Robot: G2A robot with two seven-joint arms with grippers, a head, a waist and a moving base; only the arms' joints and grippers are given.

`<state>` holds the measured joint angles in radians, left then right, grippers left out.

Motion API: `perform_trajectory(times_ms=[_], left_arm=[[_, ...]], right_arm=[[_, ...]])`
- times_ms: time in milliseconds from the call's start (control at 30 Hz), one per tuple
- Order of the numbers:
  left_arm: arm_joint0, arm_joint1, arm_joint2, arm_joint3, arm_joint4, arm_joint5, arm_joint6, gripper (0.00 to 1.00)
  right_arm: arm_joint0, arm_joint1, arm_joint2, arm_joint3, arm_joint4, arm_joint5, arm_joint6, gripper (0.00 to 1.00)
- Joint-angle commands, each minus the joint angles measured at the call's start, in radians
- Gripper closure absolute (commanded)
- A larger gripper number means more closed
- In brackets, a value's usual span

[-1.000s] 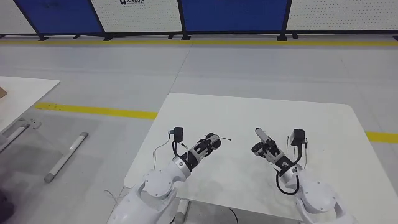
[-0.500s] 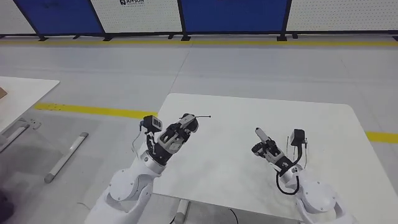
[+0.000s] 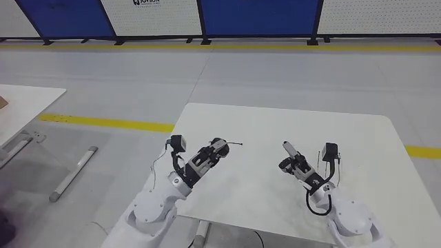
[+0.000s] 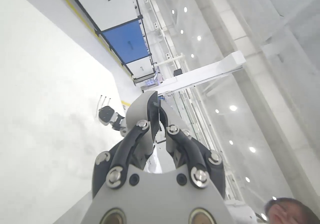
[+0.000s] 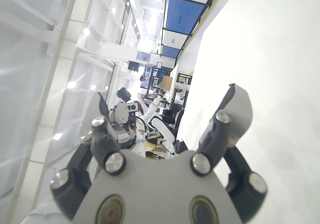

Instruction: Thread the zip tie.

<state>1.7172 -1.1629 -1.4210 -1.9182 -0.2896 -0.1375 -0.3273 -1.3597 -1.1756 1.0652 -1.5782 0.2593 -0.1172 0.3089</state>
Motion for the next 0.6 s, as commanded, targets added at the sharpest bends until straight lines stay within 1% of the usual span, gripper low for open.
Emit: perform_trajectory(times_ms=[0, 67, 133, 200, 233, 300, 333, 567], left_arm=[[-0.031, -0.001, 0.022, 0.065, 0.037, 0.001, -0.006, 1.00], [-0.048, -0.001, 0.038, 0.105, 0.063, 0.004, -0.021, 1.00], [-0.063, 0.001, 0.054, 0.140, 0.109, 0.011, -0.038, 1.00], [-0.077, 0.002, 0.062, 0.160, 0.143, 0.022, -0.053, 1.00], [-0.085, 0.002, 0.066, 0.170, 0.139, 0.028, -0.055, 1.00], [-0.095, 0.003, 0.067, 0.173, 0.113, 0.037, -0.081, 1.00], [-0.097, 0.003, 0.065, 0.168, 0.096, 0.034, -0.092, 1.00], [-0.097, 0.003, 0.065, 0.168, 0.096, 0.034, -0.092, 1.00]], right_arm=[[0.000, 0.000, 0.000, 0.000, 0.000, 0.000, 0.000, 0.00], [0.000, 0.000, 0.000, 0.000, 0.000, 0.000, 0.000, 0.00], [0.000, 0.000, 0.000, 0.000, 0.000, 0.000, 0.000, 0.00], [0.000, 0.000, 0.000, 0.000, 0.000, 0.000, 0.000, 0.00], [0.000, 0.000, 0.000, 0.000, 0.000, 0.000, 0.000, 0.00], [0.000, 0.000, 0.000, 0.000, 0.000, 0.000, 0.000, 0.00], [0.000, 0.000, 0.000, 0.000, 0.000, 0.000, 0.000, 0.00], [0.000, 0.000, 0.000, 0.000, 0.000, 0.000, 0.000, 0.00]])
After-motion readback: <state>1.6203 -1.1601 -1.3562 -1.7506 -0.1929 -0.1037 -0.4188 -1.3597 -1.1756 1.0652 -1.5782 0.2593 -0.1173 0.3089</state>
